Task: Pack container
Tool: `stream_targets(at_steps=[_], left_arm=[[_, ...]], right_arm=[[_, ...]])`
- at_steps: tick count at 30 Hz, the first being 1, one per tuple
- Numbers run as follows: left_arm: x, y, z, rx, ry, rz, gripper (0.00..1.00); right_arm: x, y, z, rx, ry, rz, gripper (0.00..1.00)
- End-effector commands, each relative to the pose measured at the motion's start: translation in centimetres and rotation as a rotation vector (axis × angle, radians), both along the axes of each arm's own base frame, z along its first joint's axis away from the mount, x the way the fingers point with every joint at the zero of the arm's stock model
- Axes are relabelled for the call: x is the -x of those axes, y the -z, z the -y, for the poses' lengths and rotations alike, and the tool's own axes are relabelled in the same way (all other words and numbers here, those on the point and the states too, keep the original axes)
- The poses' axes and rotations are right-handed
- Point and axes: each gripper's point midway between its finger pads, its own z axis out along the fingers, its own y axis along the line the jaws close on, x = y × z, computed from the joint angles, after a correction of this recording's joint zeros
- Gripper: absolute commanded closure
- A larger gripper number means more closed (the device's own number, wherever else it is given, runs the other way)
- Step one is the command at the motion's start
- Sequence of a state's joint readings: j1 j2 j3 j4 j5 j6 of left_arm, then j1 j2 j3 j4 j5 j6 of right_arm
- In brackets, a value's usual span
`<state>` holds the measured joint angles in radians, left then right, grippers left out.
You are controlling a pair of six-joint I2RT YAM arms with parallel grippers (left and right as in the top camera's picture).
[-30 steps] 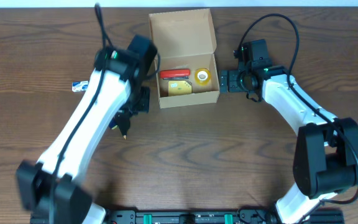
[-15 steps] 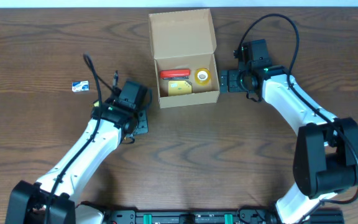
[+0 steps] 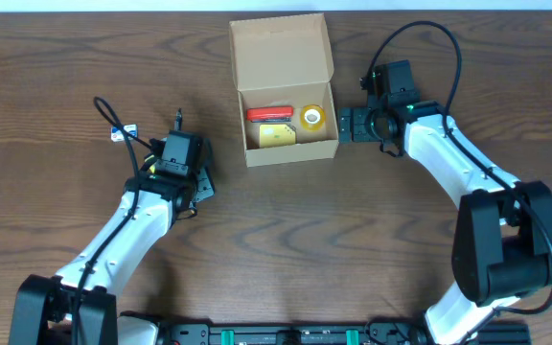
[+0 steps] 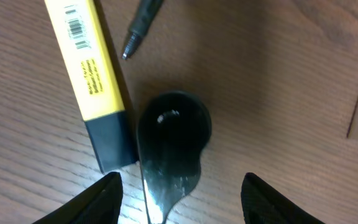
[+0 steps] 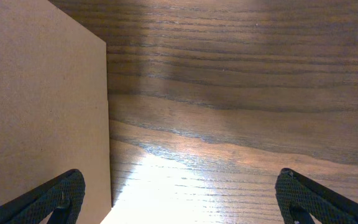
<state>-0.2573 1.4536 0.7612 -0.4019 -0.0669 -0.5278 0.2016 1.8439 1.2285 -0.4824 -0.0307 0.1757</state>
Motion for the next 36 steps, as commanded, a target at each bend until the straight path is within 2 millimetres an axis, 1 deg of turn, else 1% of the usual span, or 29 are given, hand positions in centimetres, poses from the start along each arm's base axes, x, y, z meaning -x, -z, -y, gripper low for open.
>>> stream_targets(at_steps=[1,6,11,15,18,19,22,25,27,28,30,32,36], left_arm=[[-0.1,1.0,-0.9,-0.019,-0.035,-0.015,0.38],[-1.2,2.5,0.1,0.025,-0.019,-0.014,0.4],[-1.7,3.1,0.6,0.043,-0.013,-0.008,0.43],[-1.7,3.1,0.5,0.041,-0.015,-0.011,0.44],[-1.6,3.2,0.5,0.044,-0.015,-0.014,0.48],[-1.7,3.0,0.8,0.06,-0.008,-0.013,0.5],[-2.5,2.1,1.2,0.076,-0.003,0.013,0.52],[-3.5,0.6,1.4,0.073,0.026,0.055,0.51],[-3.7,0.0,1.4,0.069,0.04,0.075,0.5],[-3.7,-0.3,1.3,0.063,0.037,0.081,0.48],[-3.5,-0.3,1.1,0.056,0.034,0.072,0.43],[-3.1,-0.1,1.1,0.053,0.033,0.058,0.39],[-2.5,0.2,0.7,0.036,0.033,0.027,0.38]], right_arm=[[0.0,0.0,0.1,-0.007,0.012,-0.002,0.01],[0.0,0.0,0.1,-0.007,0.012,-0.002,0.01],[0.0,0.0,0.2,-0.007,0.013,-0.002,0.01],[0.0,0.0,0.2,-0.007,0.013,-0.002,0.01],[0.0,0.0,0.1,-0.007,0.012,-0.002,0.01],[0.0,0.0,0.2,-0.008,0.013,-0.002,0.01],[0.0,0.0,0.1,-0.007,0.012,-0.002,0.01],[0.0,0.0,0.2,-0.007,0.013,-0.002,0.01],[0.0,0.0,0.2,-0.007,0.013,-0.002,0.01],[0.0,0.0,0.1,-0.007,0.012,-0.002,0.01],[0.0,0.0,0.1,-0.008,0.013,-0.002,0.01],[0.0,0.0,0.1,-0.007,0.012,-0.002,0.01],[0.0,0.0,0.1,-0.007,0.012,-0.002,0.01]])
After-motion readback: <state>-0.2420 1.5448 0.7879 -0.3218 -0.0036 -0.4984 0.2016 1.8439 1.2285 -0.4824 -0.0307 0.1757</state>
